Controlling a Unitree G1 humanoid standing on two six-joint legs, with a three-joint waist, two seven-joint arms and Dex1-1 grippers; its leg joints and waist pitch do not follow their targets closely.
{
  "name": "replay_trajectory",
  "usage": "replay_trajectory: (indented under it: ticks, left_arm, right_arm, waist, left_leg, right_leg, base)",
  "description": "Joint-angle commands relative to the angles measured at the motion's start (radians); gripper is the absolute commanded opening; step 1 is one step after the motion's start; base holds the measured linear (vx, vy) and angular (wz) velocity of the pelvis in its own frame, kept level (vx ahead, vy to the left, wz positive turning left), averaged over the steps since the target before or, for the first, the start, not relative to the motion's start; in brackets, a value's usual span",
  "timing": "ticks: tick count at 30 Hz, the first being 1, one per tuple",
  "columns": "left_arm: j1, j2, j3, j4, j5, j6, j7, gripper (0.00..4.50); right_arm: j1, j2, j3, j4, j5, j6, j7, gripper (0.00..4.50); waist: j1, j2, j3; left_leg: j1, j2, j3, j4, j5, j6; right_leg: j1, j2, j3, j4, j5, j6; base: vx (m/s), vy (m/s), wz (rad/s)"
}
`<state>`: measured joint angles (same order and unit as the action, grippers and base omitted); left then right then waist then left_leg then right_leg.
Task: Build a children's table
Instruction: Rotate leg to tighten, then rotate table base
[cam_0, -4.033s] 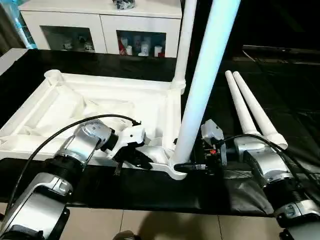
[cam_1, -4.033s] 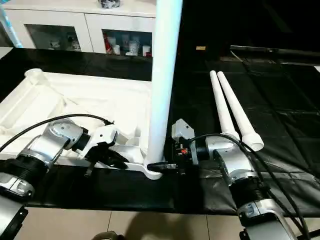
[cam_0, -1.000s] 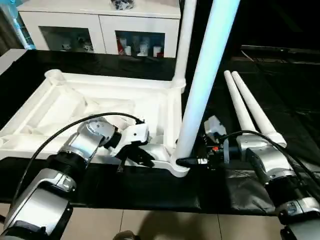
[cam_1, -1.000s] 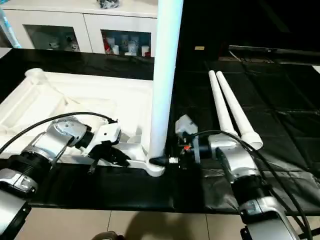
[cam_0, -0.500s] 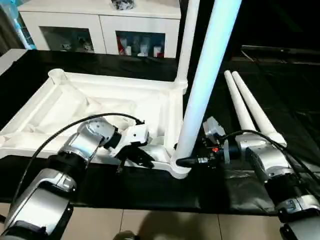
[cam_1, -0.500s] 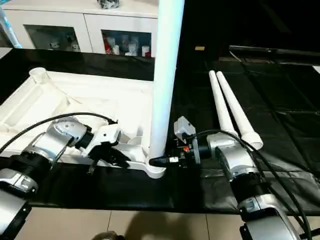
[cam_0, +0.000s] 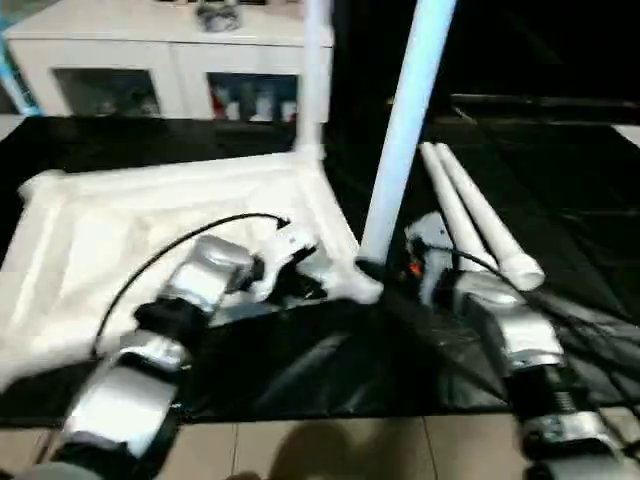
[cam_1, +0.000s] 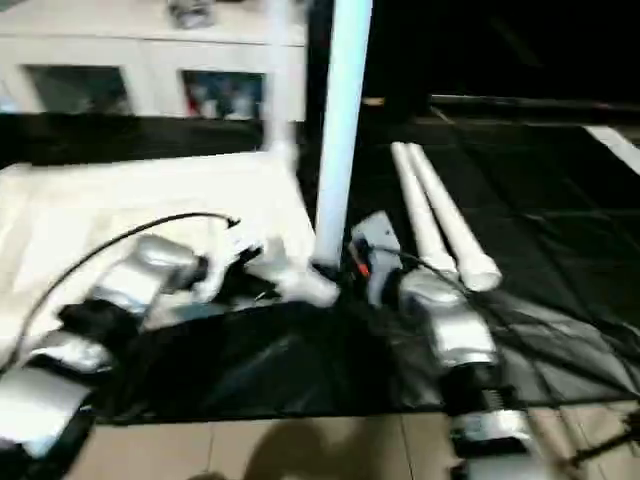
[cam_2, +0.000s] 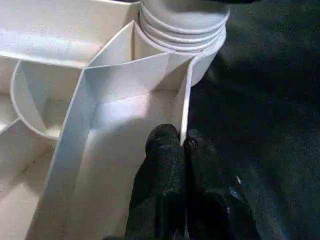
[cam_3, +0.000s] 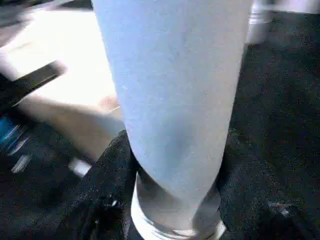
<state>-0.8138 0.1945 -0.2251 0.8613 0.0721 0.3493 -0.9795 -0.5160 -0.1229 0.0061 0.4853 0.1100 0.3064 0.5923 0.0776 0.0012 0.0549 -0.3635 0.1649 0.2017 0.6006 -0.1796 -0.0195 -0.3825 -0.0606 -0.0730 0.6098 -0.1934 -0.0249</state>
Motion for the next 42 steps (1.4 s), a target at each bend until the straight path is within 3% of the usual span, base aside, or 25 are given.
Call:
replay_trajectory:
  ticks: [1,2,4,9,10,14,16,18,20,24,25,27,29,31,34,37,40,41,42]
  left_arm:
    - [-0.052,-0.086,0.056,0.014,-0.055,0.006,0.16,0.0]
    - [-0.058,-0.096,0.063,0.022,-0.058,0.003,0.183,0.0]
    - [-0.08,-0.125,0.081,0.043,-0.057,-0.012,0.263,0.0]
    - [-0.088,-0.135,0.079,0.037,-0.04,-0.011,0.292,0.0]
    - [-0.087,-0.131,0.071,0.035,-0.027,-0.017,0.282,0.0]
    - [-0.08,-0.117,0.058,0.044,-0.009,-0.071,0.249,0.0]
    - [-0.077,-0.109,0.049,0.056,0.003,-0.114,0.237,0.0]
    - [-0.069,-0.099,0.043,0.065,0.005,-0.148,0.218,0.0]
    - [-0.066,-0.093,0.036,0.07,0.01,-0.178,0.208,0.0]
    - [-0.067,-0.09,0.045,0.088,0.001,-0.233,0.194,0.0]
    - [-0.067,-0.091,0.058,0.085,-0.011,-0.241,0.185,0.44]
    - [-0.068,-0.095,0.079,0.077,-0.032,-0.218,0.185,0.55]
    - [-0.067,-0.094,0.093,0.058,-0.049,-0.218,0.171,0.58]
    - [-0.063,-0.072,0.119,0.001,-0.071,-0.236,0.172,0.95]
    - [-0.055,-0.03,0.148,-0.063,-0.094,-0.199,0.165,0.97]
    - [-0.024,0.066,0.16,-0.146,-0.083,-0.145,0.158,0.97]
    - [0.016,0.174,0.185,-0.226,-0.054,-0.078,0.166,0.97]
    - [0.04,0.229,0.2,-0.267,-0.036,-0.052,0.17,0.97]
    - [0.057,0.266,0.209,-0.299,-0.027,-0.035,0.172,0.97]
  right_arm:
    - [-0.008,0.097,0.084,0.057,-0.013,0.043,-0.06,1.98]
    - [-0.015,0.106,0.084,0.07,-0.02,0.039,-0.081,1.98]
    - [-0.042,0.131,0.087,0.117,-0.05,0.025,-0.161,1.98]
    - [-0.054,0.151,0.05,0.137,-0.043,0.018,-0.231,1.98]
    - [-0.053,0.158,0.027,0.124,-0.042,0.026,-0.254,2.51]
    - [-0.044,0.146,0.018,0.104,-0.057,0.007,-0.275,2.84]
    - [-0.04,0.137,0.008,0.099,-0.055,-0.009,-0.282,2.93]
    - [-0.011,0.133,-0.028,0.041,-0.002,0.007,-0.26,3.13]
    - [0.012,0.117,-0.019,0.003,-0.008,0.012,-0.248,3.27]
    - [0.099,0.1,-0.042,-0.183,0.076,0.036,-0.161,3.63]
    - [0.119,0.096,-0.047,-0.226,0.088,0.038,-0.158,3.69]
    - [0.129,0.093,-0.048,-0.248,0.09,0.041,-0.16,3.88]
    - [0.139,0.087,-0.045,-0.264,0.086,0.031,-0.159,4.0]
    - [0.153,0.085,-0.057,-0.273,0.073,0.027,-0.198,4.26]
    - [0.158,0.082,-0.053,-0.264,0.065,0.02,-0.206,4.45]
    - [0.169,0.083,-0.043,-0.289,0.064,0.043,-0.205,4.45]
    - [0.173,0.079,-0.015,-0.297,0.059,0.05,-0.188,4.45]
    - [0.175,0.075,0.0,-0.298,0.051,0.049,-0.182,4.45]
    - [0.177,0.071,0.011,-0.3,0.047,0.048,-0.182,4.45]
  waist:
    - [-0.003,0.0,-0.054]
    - [-0.005,0.002,-0.053]
    - [-0.006,-0.007,-0.055]
    - [0.0,-0.005,-0.059]
    - [0.001,-0.003,-0.06]
    - [0.003,0.0,-0.062]
    - [0.001,-0.001,-0.064]
    - [0.001,0.0,-0.063]
    - [0.002,-0.002,-0.063]
    - [0.01,0.0,-0.063]
    - [0.01,0.0,-0.064]
    - [0.015,0.001,-0.069]
    - [0.015,0.005,-0.066]
    - [0.015,0.006,-0.067]
    - [0.013,0.004,-0.067]
    - [0.013,-0.001,-0.066]
    - [0.002,0.006,-0.067]
    - [-0.003,-0.006,-0.065]
    - [-0.003,0.004,-0.063]
  left_leg:
    - [0.026,0.072,-0.056,-0.084,-0.346,-0.038]
    - [0.026,0.072,-0.055,-0.082,-0.342,-0.036]
    - [0.024,0.07,-0.052,-0.082,-0.324,-0.025]
    - [0.019,0.072,-0.045,-0.083,-0.246,0.007]
    - [0.018,0.072,-0.044,-0.082,-0.234,0.013]
    - [0.014,0.073,-0.046,-0.084,-0.218,0.016]
    - [0.01,0.073,-0.045,-0.083,-0.188,0.024]
    - [0.011,0.073,-0.044,-0.083,-0.198,0.029]
    - [0.011,0.074,-0.044,-0.084,-0.198,0.034]
    - [0.01,0.078,-0.045,-0.085,-0.191,0.05]
    - [0.01,0.078,-0.044,-0.084,-0.184,0.048]
    - [0.009,0.078,-0.044,-0.081,-0.163,0.046]
    - [0.01,0.079,-0.043,-0.081,-0.165,0.043]
    - [0.007,0.079,-0.042,-0.08,-0.155,0.041]
    - [0.002,0.077,-0.043,-0.079,-0.147,0.04]
    - [0.0,0.075,-0.042,-0.079,-0.142,0.042]
    - [0.003,0.078,-0.043,-0.08,-0.145,0.028]
    - [0.001,0.075,-0.041,-0.081,-0.143,0.03]
    - [0.003,0.077,-0.041,-0.082,-0.148,0.022]
  right_leg:
    - [0.02,-0.115,0.057,-0.113,-0.481,-0.147]
    - [0.018,-0.115,0.059,-0.112,-0.471,-0.151]
    - [0.021,-0.113,0.059,-0.111,-0.44,-0.159]
    - [0.027,-0.112,0.065,-0.097,-0.287,-0.186]
    - [0.03,-0.113,0.065,-0.096,-0.274,-0.189]
    - [0.035,-0.113,0.064,-0.095,-0.262,-0.182]
    - [0.037,-0.111,0.064,-0.089,-0.206,-0.191]
    - [0.037,-0.11,0.064,-0.091,-0.207,-0.191]
    - [0.038,-0.111,0.065,-0.09,-0.205,-0.192]
    - [0.039,-0.112,0.065,-0.089,-0.172,-0.19]
    - [0.038,-0.112,0.065,-0.086,-0.166,-0.194]
    - [0.039,-0.115,0.064,-0.081,-0.14,-0.207]
    - [0.034,-0.112,0.064,-0.082,-0.132,-0.216]
    - [0.034,-0.111,0.064,-0.076,-0.092,-0.226]
    - [0.036,-0.112,0.063,-0.071,-0.08,-0.227]
    - [0.038,-0.111,0.063,-0.07,-0.105,-0.219]
    - [0.033,-0.107,0.062,-0.065,-0.108,-0.211]
    - [0.033,-0.104,0.062,-0.067,-0.112,-0.207]
    - [0.029,-0.105,0.063,-0.067,-0.13,-0.204]
  base:
    - [0.0,0.0,0.0]
    - [0.0,0.0,0.0]
    - [0.0,0.0,0.0]
    - [0.0,0.0,0.0]
    - [0.0,0.0,0.0]
    - [0.0,0.0,0.0]
    - [0.0,0.0,0.0]
    - [0.0,0.0,0.0]
    - [0.0,0.0,0.0]
    - [0.0,0.0,0.0]
    - [0.0,0.0,0.0]
    - [0.0,0.0,0.0]
    - [0.0,0.0,0.0]
    - [0.0,0.0,0.0]
    - [0.0,0.0,0.0]
    - [0.0,0.0,0.0]
    - [0.0,0.0,0.0]
    - [0.0,0.0,0.0]
    - [0.0,0.0,0.0]
